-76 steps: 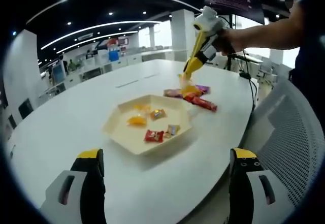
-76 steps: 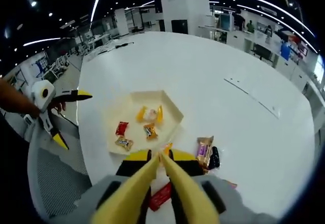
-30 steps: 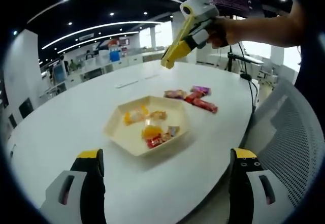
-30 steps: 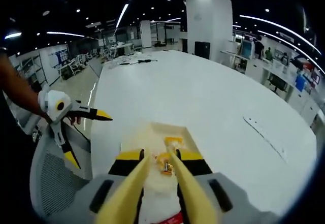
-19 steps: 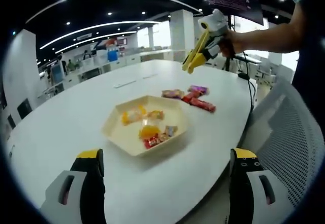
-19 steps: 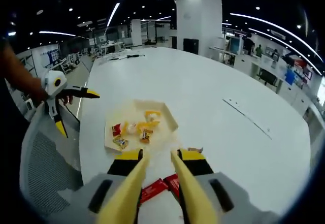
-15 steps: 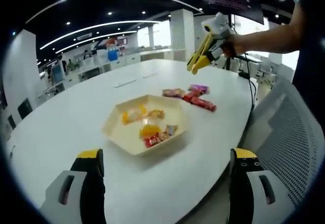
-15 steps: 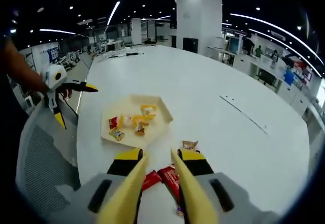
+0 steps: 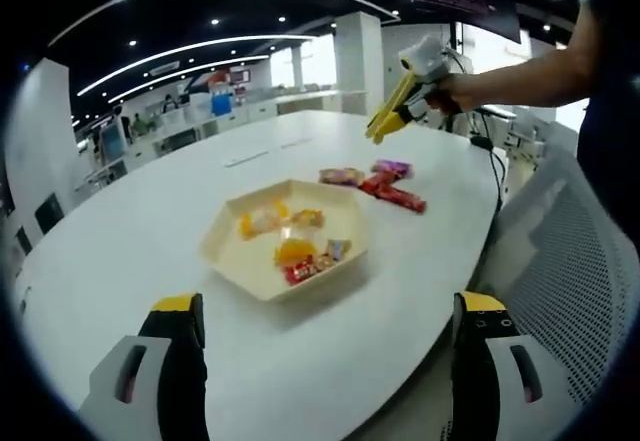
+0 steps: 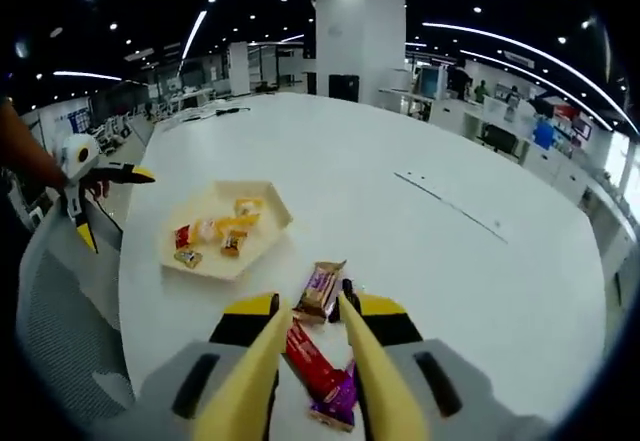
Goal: Place the target food into the container with the food tongs after gripping and lifting it, then release it inside without dropping or visibly crushing the food.
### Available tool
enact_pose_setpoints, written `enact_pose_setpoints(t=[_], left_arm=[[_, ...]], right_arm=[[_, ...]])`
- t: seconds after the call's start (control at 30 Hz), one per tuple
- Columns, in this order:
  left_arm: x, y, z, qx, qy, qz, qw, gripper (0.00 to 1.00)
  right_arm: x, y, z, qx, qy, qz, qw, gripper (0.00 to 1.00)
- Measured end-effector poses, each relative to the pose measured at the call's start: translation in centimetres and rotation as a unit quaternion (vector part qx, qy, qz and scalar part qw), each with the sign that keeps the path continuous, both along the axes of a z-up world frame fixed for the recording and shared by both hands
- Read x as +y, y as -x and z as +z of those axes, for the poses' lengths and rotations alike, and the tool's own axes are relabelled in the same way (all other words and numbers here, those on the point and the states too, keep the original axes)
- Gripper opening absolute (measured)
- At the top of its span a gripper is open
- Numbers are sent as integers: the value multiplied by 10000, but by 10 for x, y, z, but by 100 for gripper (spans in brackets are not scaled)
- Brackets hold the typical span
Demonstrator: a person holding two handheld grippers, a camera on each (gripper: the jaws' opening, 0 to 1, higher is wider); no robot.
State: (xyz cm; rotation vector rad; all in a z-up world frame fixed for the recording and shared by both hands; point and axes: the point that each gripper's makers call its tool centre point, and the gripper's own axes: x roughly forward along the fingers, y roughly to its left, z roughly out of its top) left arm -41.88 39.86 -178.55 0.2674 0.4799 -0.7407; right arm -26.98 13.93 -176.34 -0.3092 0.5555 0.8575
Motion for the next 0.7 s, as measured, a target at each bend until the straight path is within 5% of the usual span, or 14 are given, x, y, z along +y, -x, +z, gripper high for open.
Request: enact_pose_setpoints(t=[0.23, 0.3, 0.7], left_arm=[[3, -1, -2, -8, -87, 50, 9999, 99], [3, -1, -5, 31, -144, 54, 9999, 99], [8, -3, -9, 104, -238, 198, 9995, 99]], right_arm=[[-1, -29, -32, 9, 346, -164, 9993, 27], [-7, -37, -43, -232, 715, 10, 9972, 27], [2, -50, -57, 175, 269, -167, 9993, 27]])
